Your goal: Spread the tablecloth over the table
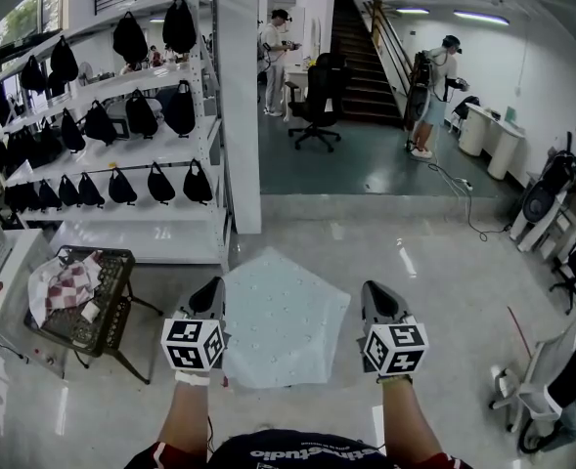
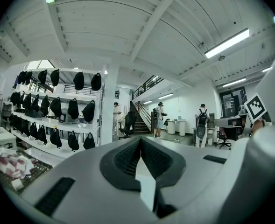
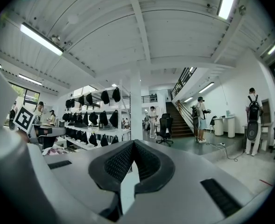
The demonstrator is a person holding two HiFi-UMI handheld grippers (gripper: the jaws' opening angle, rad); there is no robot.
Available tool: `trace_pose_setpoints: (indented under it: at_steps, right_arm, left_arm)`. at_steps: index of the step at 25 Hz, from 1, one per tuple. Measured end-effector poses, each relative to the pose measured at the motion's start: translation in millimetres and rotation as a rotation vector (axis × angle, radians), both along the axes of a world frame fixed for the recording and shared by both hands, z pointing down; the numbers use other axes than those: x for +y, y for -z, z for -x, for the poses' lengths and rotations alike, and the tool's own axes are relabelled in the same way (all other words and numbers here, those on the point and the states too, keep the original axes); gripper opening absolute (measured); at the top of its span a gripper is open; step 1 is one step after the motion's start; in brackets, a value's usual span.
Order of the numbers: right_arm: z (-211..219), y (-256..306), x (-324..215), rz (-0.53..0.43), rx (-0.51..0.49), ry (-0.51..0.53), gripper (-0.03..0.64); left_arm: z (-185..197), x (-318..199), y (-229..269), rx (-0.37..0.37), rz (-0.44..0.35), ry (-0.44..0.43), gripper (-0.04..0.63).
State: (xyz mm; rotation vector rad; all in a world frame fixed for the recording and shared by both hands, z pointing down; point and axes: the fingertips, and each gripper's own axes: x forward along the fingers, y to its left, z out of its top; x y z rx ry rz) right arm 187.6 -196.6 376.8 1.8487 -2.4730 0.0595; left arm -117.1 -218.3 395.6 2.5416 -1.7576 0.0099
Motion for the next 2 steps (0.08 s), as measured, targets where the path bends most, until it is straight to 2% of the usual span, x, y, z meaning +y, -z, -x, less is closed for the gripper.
trace_pose_setpoints:
  at_steps: [2]
  right_arm:
    - [-2.3,2.9,-1.0,-0.001,0.002,0.002,0.026]
  left_arm:
    - [-2.5,-1.4,1.5,-0.002,0.003,0.000,0.018]
